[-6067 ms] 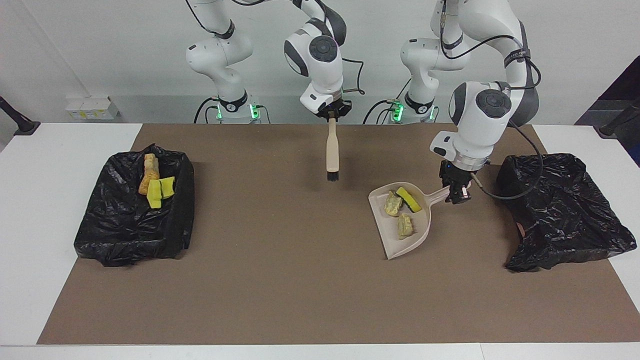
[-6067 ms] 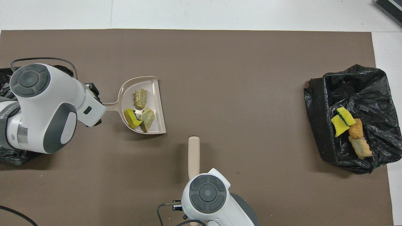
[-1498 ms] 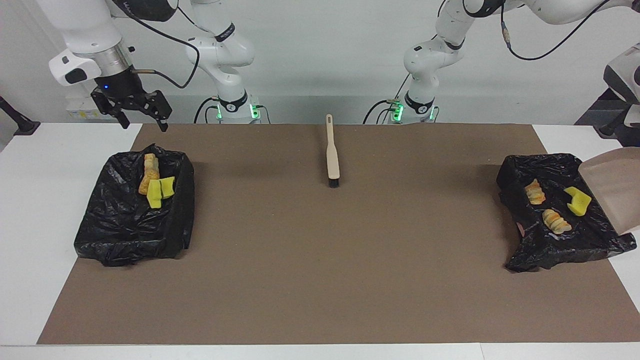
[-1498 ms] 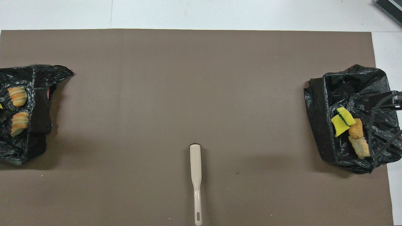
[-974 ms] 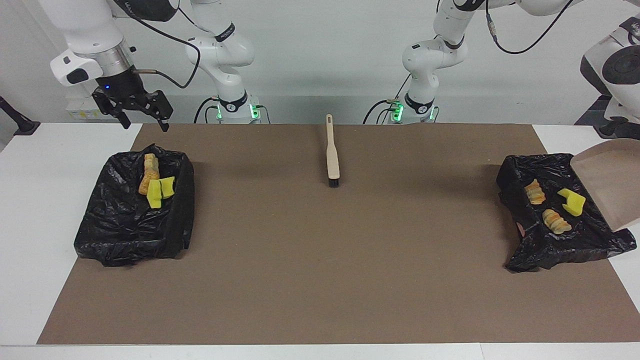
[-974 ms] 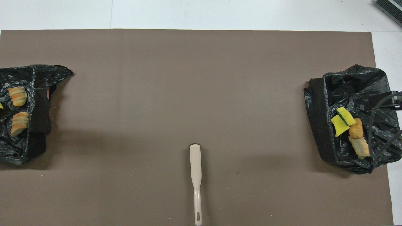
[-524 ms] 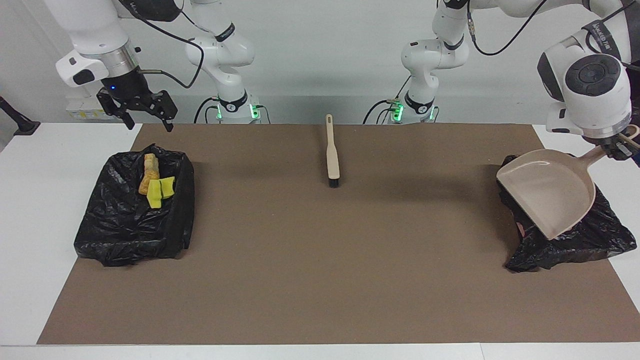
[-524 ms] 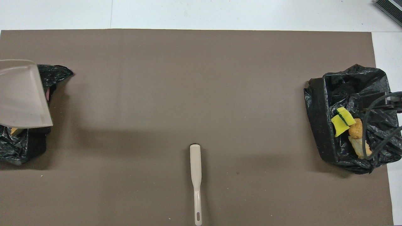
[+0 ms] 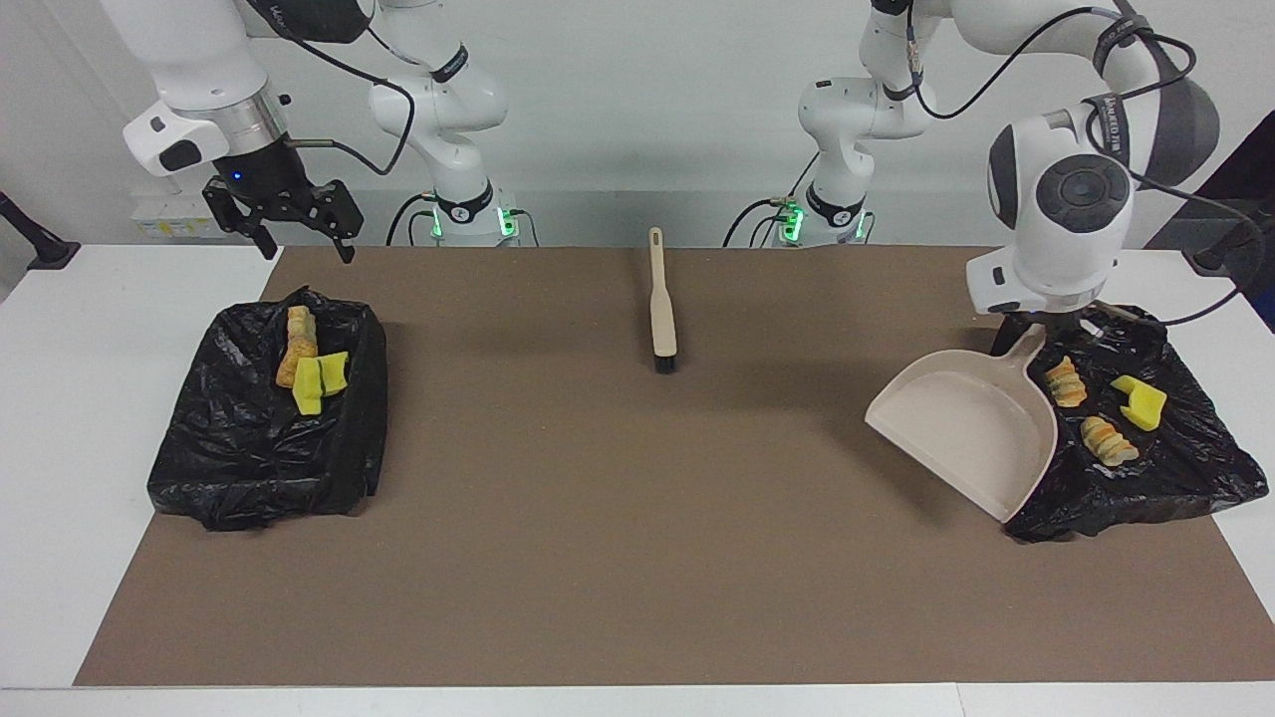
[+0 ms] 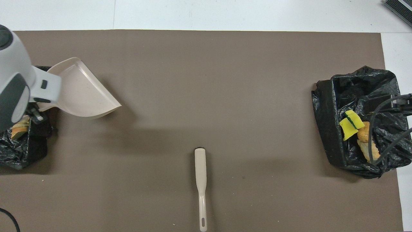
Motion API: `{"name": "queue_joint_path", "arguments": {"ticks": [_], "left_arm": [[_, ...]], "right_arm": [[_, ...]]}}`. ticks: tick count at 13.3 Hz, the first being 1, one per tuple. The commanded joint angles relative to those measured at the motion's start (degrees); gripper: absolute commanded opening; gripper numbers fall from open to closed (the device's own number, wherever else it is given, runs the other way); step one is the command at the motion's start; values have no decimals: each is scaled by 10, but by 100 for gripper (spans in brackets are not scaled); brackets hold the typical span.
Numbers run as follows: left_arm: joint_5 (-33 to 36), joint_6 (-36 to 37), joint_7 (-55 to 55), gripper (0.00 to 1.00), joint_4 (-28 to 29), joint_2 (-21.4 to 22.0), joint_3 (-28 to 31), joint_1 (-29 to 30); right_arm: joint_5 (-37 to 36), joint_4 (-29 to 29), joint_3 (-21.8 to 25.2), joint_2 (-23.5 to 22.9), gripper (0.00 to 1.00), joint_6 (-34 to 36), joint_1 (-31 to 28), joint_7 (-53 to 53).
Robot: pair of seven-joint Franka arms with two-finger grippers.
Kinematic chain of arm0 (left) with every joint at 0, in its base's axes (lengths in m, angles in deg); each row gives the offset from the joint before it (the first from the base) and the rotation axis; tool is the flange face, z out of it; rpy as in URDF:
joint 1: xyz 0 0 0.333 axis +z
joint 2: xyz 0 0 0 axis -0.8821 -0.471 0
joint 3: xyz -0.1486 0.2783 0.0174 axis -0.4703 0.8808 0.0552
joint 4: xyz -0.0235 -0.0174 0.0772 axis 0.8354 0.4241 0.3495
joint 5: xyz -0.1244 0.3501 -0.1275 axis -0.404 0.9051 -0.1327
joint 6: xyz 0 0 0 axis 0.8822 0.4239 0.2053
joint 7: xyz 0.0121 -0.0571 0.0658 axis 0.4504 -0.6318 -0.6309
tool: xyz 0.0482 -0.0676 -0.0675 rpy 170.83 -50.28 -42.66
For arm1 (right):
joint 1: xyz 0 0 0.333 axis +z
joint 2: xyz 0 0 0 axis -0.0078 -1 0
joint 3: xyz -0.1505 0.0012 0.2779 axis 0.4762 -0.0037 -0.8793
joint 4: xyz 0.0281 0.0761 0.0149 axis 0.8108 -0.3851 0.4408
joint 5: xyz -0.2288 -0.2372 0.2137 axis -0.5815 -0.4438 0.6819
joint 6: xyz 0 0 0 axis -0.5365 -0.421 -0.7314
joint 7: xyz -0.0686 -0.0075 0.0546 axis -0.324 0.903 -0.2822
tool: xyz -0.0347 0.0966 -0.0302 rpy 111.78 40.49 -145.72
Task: Sweep and dump trash in bin
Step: 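Bring the empty dustpan back over the table with the left gripper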
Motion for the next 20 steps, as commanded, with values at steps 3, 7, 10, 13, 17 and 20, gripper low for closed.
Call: {"name": "queue_joint_path", "arguments": {"ticks": [3, 7, 10, 13, 17, 20], "left_arm": [[-76, -30, -221, 0, 21, -21, 9, -99], [-135, -83, -358, 0, 24, -51, 9, -167], [-163, -120, -406, 0, 22, -62, 9, -211], [-206, -148, -440, 0, 13, -76, 10, -242], [-237, -229, -537, 0, -1, -110, 9, -267], [-244, -285, -609, 0, -2, -157, 11, -311]], "right_arm": [[11, -6, 2, 9, 100, 6, 5, -8], [11, -6, 2, 9, 100, 6, 3, -8], [11, -6, 2, 9, 100, 6, 3, -8], [11, -7, 2, 9, 100, 6, 3, -8], [11, -6, 1, 9, 100, 7, 5, -14], [4, -9, 1, 12, 100, 13, 5, -25]]}}
